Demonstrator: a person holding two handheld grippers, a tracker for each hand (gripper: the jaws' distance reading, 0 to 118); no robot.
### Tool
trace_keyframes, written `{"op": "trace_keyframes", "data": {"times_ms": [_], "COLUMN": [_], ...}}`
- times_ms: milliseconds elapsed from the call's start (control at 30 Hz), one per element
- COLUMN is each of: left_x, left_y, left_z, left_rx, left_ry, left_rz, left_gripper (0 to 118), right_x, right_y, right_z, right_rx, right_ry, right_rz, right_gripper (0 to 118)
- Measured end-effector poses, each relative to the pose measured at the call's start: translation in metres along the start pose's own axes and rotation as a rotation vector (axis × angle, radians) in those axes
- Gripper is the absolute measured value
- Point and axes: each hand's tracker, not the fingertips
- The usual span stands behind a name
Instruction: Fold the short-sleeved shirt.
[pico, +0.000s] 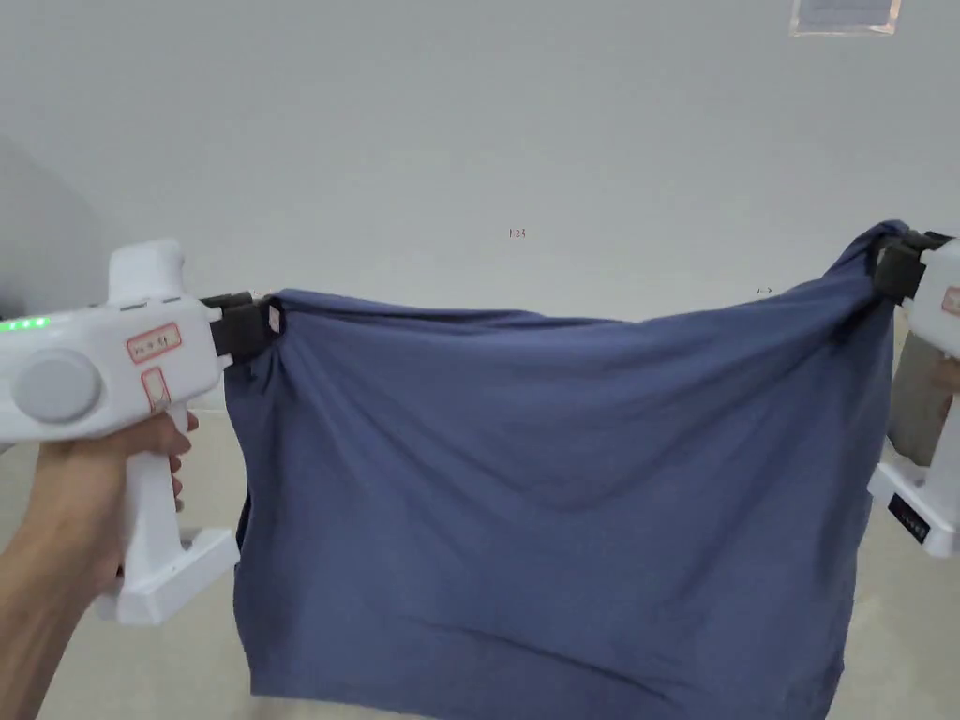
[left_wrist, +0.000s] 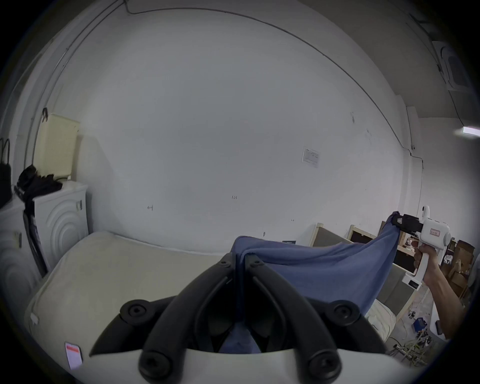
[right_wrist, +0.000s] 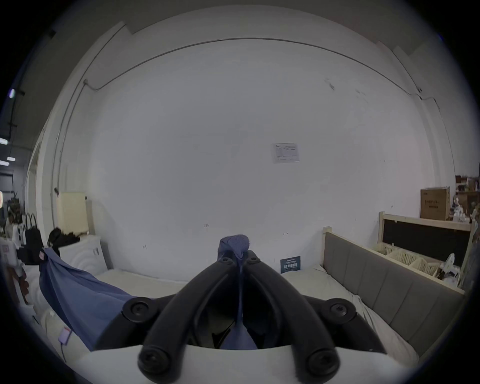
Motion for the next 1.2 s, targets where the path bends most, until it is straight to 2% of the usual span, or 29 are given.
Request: {"op": "trace_keyframes", "data": {"times_ms": [100,167,267,400,533,633,733,867,933,1100,1200], "left_x": [-0.014,-0.024,-0.033,-0.053,-0.064,-0.074,-0.075,-0.078,-0.083,-0.091,-0.090], "left_y": [0.020,0.028,0.032,0.028,0.021,0.013,0.004,-0.017,-0.034,-0.092,-0.136], "left_z": [-0.024,-0.040,-0.067,-0.109,-0.141,-0.152,-0.160,-0.148,-0.134,-0.083,-0.040], "left_rx": [-0.014,-0.025,-0.023,-0.045,-0.061,-0.040,-0.036,-0.025,-0.031,-0.059,-0.079], "left_ry": [-0.009,-0.040,-0.020,-0.026,-0.012,-0.038,-0.007,-0.038,-0.045,-0.029,-0.031], "left_rz": [0.013,0.040,-0.031,-0.009,-0.045,-0.018,-0.023,-0.047,-0.048,0.042,0.049], "left_gripper": [5,5,5,5,5,5,5,5,5,5,5], "right_x": [0.005,0.001,-0.006,-0.014,-0.010,-0.011,-0.008,-0.004,0.000,0.000,0.003], "right_y": [0.010,0.014,0.012,0.013,0.005,-0.012,-0.030,-0.056,-0.073,-0.134,-0.169], "right_z": [-0.022,-0.036,-0.060,-0.104,-0.130,-0.142,-0.151,-0.142,-0.123,-0.052,0.002], "right_rx": [-0.010,-0.014,-0.028,-0.084,-0.092,-0.108,-0.143,-0.146,-0.147,-0.147,-0.157], "right_ry": [-0.008,-0.014,-0.026,-0.043,-0.032,-0.045,-0.041,-0.028,0.022,0.087,0.110], "right_rz": [-0.071,-0.070,-0.035,0.087,0.003,0.037,0.007,0.005,-0.013,0.041,0.019], "right_gripper": [3,3,3,3,3,3,3,3,3,3,3]}}
